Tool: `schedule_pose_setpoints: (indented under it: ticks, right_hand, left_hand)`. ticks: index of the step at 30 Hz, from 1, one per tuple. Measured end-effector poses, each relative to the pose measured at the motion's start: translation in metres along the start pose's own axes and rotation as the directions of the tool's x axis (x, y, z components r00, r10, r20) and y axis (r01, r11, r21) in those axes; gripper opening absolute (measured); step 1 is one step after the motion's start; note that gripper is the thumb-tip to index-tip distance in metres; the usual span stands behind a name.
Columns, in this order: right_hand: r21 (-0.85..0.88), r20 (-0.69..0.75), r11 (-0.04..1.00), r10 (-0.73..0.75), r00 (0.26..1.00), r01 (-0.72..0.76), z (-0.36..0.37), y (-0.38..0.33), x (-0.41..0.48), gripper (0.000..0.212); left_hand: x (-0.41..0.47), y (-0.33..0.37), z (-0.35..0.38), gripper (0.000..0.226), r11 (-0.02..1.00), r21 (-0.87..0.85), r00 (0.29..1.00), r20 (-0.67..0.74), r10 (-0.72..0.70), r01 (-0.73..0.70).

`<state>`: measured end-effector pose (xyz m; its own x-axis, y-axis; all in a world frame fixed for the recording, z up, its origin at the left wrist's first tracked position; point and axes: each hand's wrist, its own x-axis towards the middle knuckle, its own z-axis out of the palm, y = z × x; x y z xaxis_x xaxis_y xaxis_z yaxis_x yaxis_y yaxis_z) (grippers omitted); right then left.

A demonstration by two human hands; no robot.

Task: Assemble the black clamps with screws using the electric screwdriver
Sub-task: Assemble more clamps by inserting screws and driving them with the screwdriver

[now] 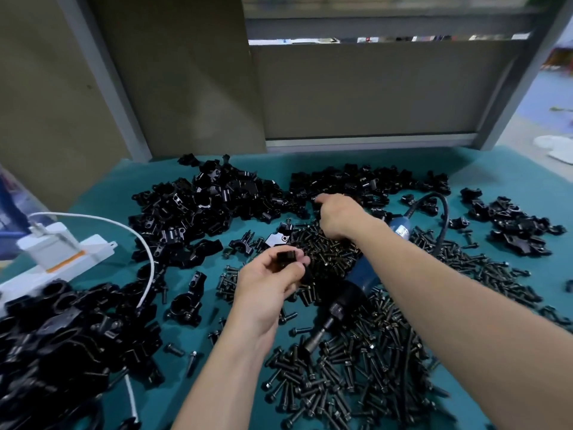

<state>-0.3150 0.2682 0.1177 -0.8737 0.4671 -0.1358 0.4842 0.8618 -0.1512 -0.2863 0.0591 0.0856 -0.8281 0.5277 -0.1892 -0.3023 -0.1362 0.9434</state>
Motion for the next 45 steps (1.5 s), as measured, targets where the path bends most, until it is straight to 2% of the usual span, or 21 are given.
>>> schedule_pose_setpoints:
  ticks: [1, 3, 7, 10, 12, 13, 14, 15, 16, 17, 20, 23, 25, 27, 33, 36, 38, 41, 43, 45]
  right_hand:
    - [-0.041, 0.039, 0.999, -0.015, 0.999, 0.016, 0.001, 0.000, 0.009, 0.064]
    - [-0.091, 0.028, 0.994, -0.056, 0.998, 0.058, 0.002, -0.001, 0.023, 0.057]
    - [-0.015, -0.031, 1.000, -0.012, 0.999, 0.012, 0.002, -0.001, 0.031, 0.037]
    - [0.194, -0.178, 0.978, 0.114, 0.977, -0.078, -0.006, 0.003, 0.019, 0.018]
    - [0.417, -0.319, 0.908, 0.193, 0.928, -0.046, -0.013, 0.003, -0.004, 0.024]
    - [0.566, -0.328, 0.824, 0.214, 0.920, 0.010, -0.016, 0.001, -0.020, 0.028]
    - [0.742, -0.286, 0.666, 0.219, 0.933, 0.071, -0.018, -0.002, -0.038, 0.029]
    - [0.892, -0.202, 0.442, 0.194, 0.960, 0.098, -0.019, -0.005, -0.058, 0.027]
    - [0.966, -0.127, 0.242, 0.149, 0.981, 0.089, -0.018, -0.008, -0.077, 0.025]
    - [0.990, -0.078, 0.123, 0.110, 0.991, 0.064, -0.016, -0.010, -0.094, 0.022]
    - [1.000, 0.000, 0.009, 0.077, 0.997, 0.000, -0.002, -0.010, -0.129, 0.018]
    - [0.998, 0.013, -0.061, 0.060, 0.998, -0.010, 0.006, -0.013, -0.142, 0.007]
    - [0.997, 0.015, -0.077, 0.040, 0.999, -0.012, 0.010, -0.013, -0.144, 0.022]
    - [1.000, -0.006, -0.030, 0.017, 1.000, 0.006, 0.014, -0.009, -0.146, 0.031]
    - [0.990, -0.084, 0.111, -0.016, 0.996, 0.086, 0.018, -0.008, -0.149, 0.037]
    - [0.980, -0.115, 0.155, -0.054, 0.992, 0.122, 0.019, -0.007, -0.149, 0.033]
    - [0.953, -0.172, 0.246, -0.045, 0.984, 0.178, 0.019, -0.007, -0.149, 0.034]
    - [0.868, -0.310, 0.417, 0.026, 0.951, 0.271, 0.020, -0.005, -0.147, 0.046]
    - [0.841, -0.387, 0.398, -0.034, 0.922, 0.368, 0.016, -0.004, -0.148, 0.048]
    - [0.821, -0.414, 0.350, -0.183, 0.892, 0.452, 0.012, -0.004, -0.150, 0.045]
  left_hand:
    - [0.000, 0.000, -0.001, 0.027, 1.000, 0.025, 1.000, -0.003, 0.007, -0.007]
    - [0.002, 0.000, -0.003, 0.025, 1.000, 0.026, 1.000, -0.017, 0.011, -0.011]
    - [0.005, 0.003, -0.007, 0.030, 0.999, -0.050, 1.000, -0.007, 0.009, -0.009]
    - [0.005, 0.002, -0.005, 0.036, 0.991, -0.134, 0.999, 0.037, 0.006, -0.001]
    - [0.006, 0.001, -0.004, 0.035, 0.993, -0.116, 0.999, 0.030, 0.017, -0.013]
    - [0.006, 0.001, -0.004, 0.031, 0.995, -0.092, 0.999, 0.024, 0.028, -0.026]
    - [0.007, 0.001, -0.004, 0.028, 0.997, -0.069, 0.999, 0.022, 0.042, -0.040]
    - [0.007, 0.000, -0.004, 0.028, 0.997, -0.052, 0.998, 0.023, 0.056, -0.055]
    - [0.007, 0.000, -0.004, 0.031, 0.997, -0.035, 0.997, 0.025, 0.071, -0.070]
    - [0.008, -0.001, -0.003, 0.035, 0.996, -0.009, 0.996, 0.026, 0.089, -0.089]
    - [0.009, -0.003, 0.001, 0.046, 0.962, 0.167, 0.977, 0.041, 0.211, -0.215]
    - [0.007, -0.003, 0.006, 0.045, 0.883, 0.337, 0.944, 0.085, 0.318, -0.328]
    - [0.006, -0.003, 0.007, 0.037, 0.866, 0.356, 0.935, 0.087, 0.345, -0.352]
    - [0.003, -0.005, 0.007, 0.033, 0.860, 0.361, 0.932, 0.094, 0.351, -0.360]
    - [-0.001, -0.009, 0.002, 0.026, 0.840, 0.398, 0.926, 0.081, 0.368, -0.369]
    - [-0.001, -0.008, 0.002, 0.033, 0.807, 0.417, 0.901, 0.082, 0.425, -0.419]
    - [-0.003, -0.006, 0.003, 0.035, 0.789, 0.431, 0.891, 0.085, 0.446, -0.437]
    - [-0.003, -0.005, 0.003, 0.035, 0.836, 0.414, 0.928, 0.064, 0.367, -0.359]
    - [-0.006, -0.002, 0.004, 0.033, 0.891, 0.343, 0.954, 0.088, 0.285, -0.298]
    - [-0.009, 0.001, 0.004, 0.035, 0.940, 0.243, 0.965, 0.168, 0.202, -0.239]
